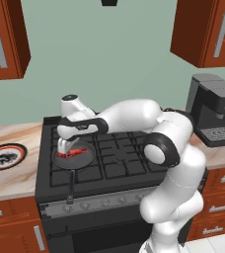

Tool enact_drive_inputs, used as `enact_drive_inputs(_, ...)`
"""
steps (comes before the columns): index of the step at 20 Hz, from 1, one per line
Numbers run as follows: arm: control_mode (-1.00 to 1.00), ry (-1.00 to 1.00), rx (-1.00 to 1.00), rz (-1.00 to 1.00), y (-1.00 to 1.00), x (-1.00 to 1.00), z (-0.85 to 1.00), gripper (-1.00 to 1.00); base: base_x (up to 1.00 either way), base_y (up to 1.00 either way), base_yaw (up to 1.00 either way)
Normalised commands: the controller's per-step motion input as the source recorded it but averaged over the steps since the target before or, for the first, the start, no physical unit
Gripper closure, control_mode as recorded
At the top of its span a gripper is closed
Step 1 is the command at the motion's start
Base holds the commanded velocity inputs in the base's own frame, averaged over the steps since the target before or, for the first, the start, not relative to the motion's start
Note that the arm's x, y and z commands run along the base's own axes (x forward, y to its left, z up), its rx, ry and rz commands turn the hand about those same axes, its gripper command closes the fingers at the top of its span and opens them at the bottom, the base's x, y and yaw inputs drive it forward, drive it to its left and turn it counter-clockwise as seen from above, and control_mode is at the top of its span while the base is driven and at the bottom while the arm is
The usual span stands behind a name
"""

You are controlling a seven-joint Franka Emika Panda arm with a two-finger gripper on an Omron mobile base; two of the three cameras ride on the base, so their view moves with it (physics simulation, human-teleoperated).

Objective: Place the fish on the plate and place the cucumber on the same plate.

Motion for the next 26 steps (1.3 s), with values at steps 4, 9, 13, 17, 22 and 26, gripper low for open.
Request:
enact_drive_inputs(4,-1.0,0.0,0.0,-0.06,0.06,0.08,-0.18,-1.0,0.0,0.0,0.0)
enact_drive_inputs(9,-1.0,-0.02,0.0,-0.04,0.02,0.09,-0.22,-1.0,0.0,0.0,0.0)
enact_drive_inputs(13,-1.0,-0.03,-0.03,-0.04,0.0,0.1,-0.24,-1.0,0.0,0.0,0.0)
enact_drive_inputs(17,-1.0,-0.03,-0.04,-0.03,0.0,0.14,-0.18,-1.0,0.0,0.0,0.0)
enact_drive_inputs(22,-1.0,0.0,-0.01,-0.03,0.0,0.2,-0.13,-1.0,0.0,0.0,0.0)
enact_drive_inputs(26,-1.0,0.0,0.0,-0.02,0.0,0.25,-0.12,-1.0,0.0,0.0,0.0)
